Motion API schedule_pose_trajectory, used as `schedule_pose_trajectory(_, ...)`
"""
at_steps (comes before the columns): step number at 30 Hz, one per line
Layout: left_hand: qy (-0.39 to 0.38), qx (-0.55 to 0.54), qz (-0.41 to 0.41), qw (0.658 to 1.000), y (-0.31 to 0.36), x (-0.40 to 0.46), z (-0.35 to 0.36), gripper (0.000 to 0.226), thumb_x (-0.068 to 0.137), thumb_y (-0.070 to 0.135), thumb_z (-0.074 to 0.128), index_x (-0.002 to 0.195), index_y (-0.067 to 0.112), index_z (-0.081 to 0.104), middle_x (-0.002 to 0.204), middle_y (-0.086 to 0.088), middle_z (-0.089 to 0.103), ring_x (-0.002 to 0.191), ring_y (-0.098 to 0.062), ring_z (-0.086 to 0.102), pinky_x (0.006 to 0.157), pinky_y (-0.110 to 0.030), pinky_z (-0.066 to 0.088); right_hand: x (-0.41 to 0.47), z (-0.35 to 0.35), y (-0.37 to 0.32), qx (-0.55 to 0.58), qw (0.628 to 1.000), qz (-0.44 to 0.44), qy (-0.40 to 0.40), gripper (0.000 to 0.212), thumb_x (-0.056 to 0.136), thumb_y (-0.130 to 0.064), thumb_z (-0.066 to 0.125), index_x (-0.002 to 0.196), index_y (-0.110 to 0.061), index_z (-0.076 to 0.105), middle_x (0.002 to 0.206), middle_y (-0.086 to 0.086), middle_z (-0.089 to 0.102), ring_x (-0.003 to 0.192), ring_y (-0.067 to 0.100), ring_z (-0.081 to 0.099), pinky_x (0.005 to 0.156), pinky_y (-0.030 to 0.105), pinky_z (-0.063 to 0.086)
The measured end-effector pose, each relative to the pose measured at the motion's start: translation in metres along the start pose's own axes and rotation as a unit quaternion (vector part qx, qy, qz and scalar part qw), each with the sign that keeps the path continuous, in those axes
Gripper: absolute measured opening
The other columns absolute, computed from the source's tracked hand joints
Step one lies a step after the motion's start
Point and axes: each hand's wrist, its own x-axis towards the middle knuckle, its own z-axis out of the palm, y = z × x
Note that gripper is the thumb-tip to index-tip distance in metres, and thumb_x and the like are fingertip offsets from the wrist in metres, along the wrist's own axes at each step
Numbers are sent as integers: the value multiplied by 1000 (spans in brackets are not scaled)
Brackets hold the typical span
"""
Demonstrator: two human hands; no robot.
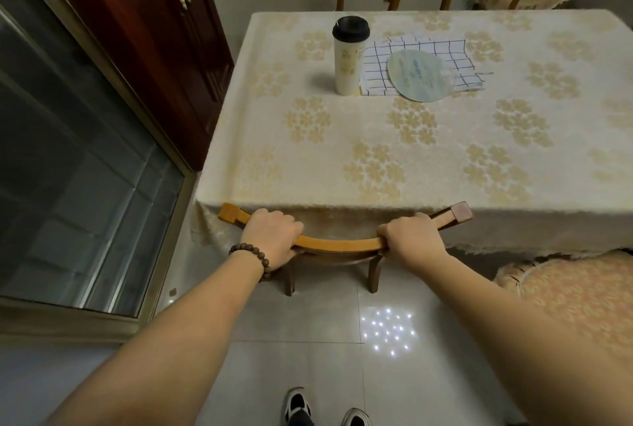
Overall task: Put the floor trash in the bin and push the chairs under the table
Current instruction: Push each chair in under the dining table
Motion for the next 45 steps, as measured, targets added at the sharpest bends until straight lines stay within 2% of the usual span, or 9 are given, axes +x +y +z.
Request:
schedule_pose_trajectory(3, 24, -38, -5, 999, 1, -2, 5, 50, 84, 61, 54, 122, 29, 52, 124, 2, 56, 120, -22, 47, 100, -44, 33, -7, 6, 4, 15, 999, -25, 21, 27, 89, -24, 56, 116, -25, 54, 120, 4, 60, 124, 28, 46, 109, 49, 25)
schedule_pose_trajectory(5, 75, -72, -24, 994, 0, -8, 3, 78, 74, 72, 56, 139, 31, 41, 142, 0, 44, 137, -23, 31, 113, -53, 14, -15, 6, 16, 24, 998, -40, 40, 57, 85, -29, 62, 137, -23, 40, 149, 9, 35, 143, 30, 19, 114, 60, 6)
schedule_pose_trajectory(7, 123, -91, -83, 985, -7, -20, 3, 95, 67, 82, 52, 145, 33, 31, 152, -3, 32, 144, -25, 18, 115, -56, 1, -22, 8, 34, 19, 997, -23, 67, 69, 80, -35, 68, 140, -25, 34, 154, 10, 25, 145, 31, 11, 112, 65, 1)
schedule_pose_trajectory(10, 137, -147, -196, 960, -18, -42, 19, 111, 59, 92, 42, 148, 28, 26, 157, -8, 19, 147, -27, 0, 114, -58, -4, -30, 18, 59, 16, 996, 26, 79, 64, 73, -58, 65, 127, -29, 46, 140, 7, 46, 137, 33, 31, 107, 69, 13)
schedule_pose_trajectory(12, 126, -199, -233, 943, -19, -46, 28, 116, 56, 94, 34, 147, 22, 28, 157, -8, 17, 147, -24, -8, 116, -57, 4, -30, 23, 64, 14, 995, 43, 88, 65, 68, -77, 44, 106, -27, 57, 110, 1, 60, 110, 28, 49, 94, 58, 35)
schedule_pose_trajectory(15, 121, -242, -246, 931, -18, -39, 29, 113, 58, 90, 43, 144, 16, 33, 156, -9, 18, 146, -24, -8, 115, -54, 16, -29, 26, 57, 18, 984, 60, 164, 68, 68, -84, 32, 85, -24, 60, 86, -2, 60, 88, 25, 51, 74, 42, 35)
schedule_pose_trajectory(32, 157, -230, -240, 930, -7, -34, 24, 101, 63, 83, 52, 131, 9, 45, 149, -12, 31, 145, -27, 5, 114, -51, 21, -30, 31, 73, 59, 979, 30, 191, 71, 73, -87, 23, 81, -25, 56, 85, -7, 53, 86, 20, 49, 88, 43, 31)
schedule_pose_trajectory(37, 139, -240, -228, 933, -16, -34, 27, 114, 57, 92, 34, 141, 13, 37, 157, -9, 18, 147, -24, -5, 116, -51, 15, -33, 31, 62, 72, 974, 53, 208, 67, 72, -86, 26, 76, -25, 51, 80, -9, 48, 83, 19, 47, 85, 43, 30)
schedule_pose_trajectory(45, 115, -212, -210, 947, -26, -34, 24, 122, 62, 92, 33, 151, 10, 14, 160, -11, 3, 146, -25, -15, 120, -48, 4, -43, 39, 48, 62, 969, 76, 228, 66, 76, -85, 23, 75, -24, 48, 83, -5, 52, 85, 22, 48, 94, 46, 28)
